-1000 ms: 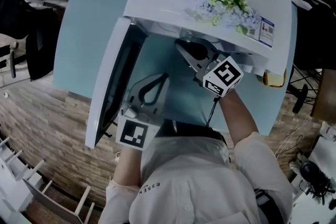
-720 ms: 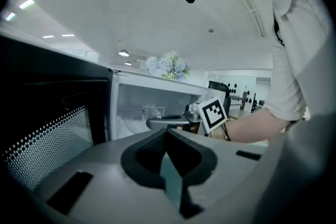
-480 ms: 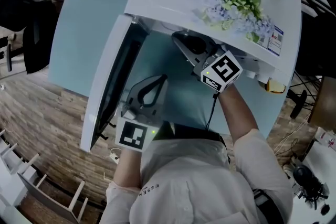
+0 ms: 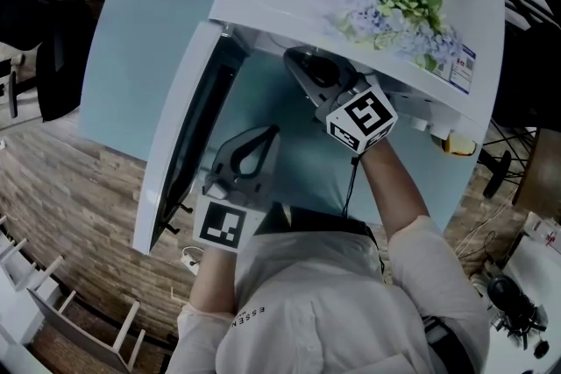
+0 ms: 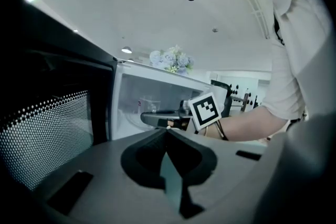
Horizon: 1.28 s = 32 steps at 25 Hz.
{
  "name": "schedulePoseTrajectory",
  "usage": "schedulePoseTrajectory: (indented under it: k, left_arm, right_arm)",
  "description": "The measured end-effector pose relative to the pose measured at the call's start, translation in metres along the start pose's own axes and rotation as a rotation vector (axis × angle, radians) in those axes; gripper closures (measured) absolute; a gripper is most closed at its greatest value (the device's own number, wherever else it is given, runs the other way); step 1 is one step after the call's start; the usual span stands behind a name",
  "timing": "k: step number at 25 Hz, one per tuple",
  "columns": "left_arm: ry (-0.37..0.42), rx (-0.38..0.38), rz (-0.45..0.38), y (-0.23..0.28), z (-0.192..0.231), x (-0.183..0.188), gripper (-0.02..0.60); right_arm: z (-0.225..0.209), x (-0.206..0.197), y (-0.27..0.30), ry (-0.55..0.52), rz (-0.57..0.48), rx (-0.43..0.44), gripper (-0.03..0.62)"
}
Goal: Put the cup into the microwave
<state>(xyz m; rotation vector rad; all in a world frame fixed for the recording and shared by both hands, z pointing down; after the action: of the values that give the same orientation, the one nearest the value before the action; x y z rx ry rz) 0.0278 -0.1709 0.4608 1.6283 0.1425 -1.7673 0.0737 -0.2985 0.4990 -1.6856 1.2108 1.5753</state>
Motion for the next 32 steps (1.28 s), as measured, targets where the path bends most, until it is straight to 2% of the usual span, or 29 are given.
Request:
schedulePoseTrajectory:
  k: [4,7,10,15,20,27,32]
  left_arm:
    - [0.0,-0.013,-0.001,-0.001,-0.003,-0.002,0.581]
    - [0.001,-0.023,0.005,-0.003,-0.003,-0.003,0.581]
    - [0.002,-0.033,0.015,-0.004,-0.004,-0.007,0.581]
    - [0.001,-0.046,0.025,-0.001,-0.004,-0.013,0.581]
    - [0.011,-0.064,0.03,0.002,-0.006,-0.015,0.581]
    - [0.029,-0.108,0.021,0.008,-0.012,-0.007,0.581]
    - [0.057,-0.15,0.005,0.009,-0.019,0.01,0.581]
  right_arm:
    - [0.001,-0.004,-0.005,-0.005,0.007,0.006,0.566]
    - [0.006,-0.002,-0.009,-0.002,-0.023,0.049,0.477]
    - [0.005,-0.004,-0.014,0.013,-0.063,0.051,0.467]
    - [-0.007,-0.015,-0.025,0.143,-0.113,0.002,0.467]
    - [-0.007,-0.016,-0.032,0.099,-0.086,-0.031,0.467]
    - [-0.009,-0.02,-0.061,0.12,-0.067,-0.11,0.467]
    - [-0.001,-0.003,-0.085,0.086,-0.065,-0.184,0.467]
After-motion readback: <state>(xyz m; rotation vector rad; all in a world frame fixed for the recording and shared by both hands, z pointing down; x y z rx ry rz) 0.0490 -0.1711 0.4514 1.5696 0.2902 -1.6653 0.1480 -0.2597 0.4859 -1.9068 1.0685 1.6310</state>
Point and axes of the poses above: the fingertips, and each gripper's own axes: y forward along the fingers, z to its left, x out of its top, the point moved 3 cm from there along -y, backward along the fingers, and after that the axes turned 1 degree about z, right-handed, at the moved point
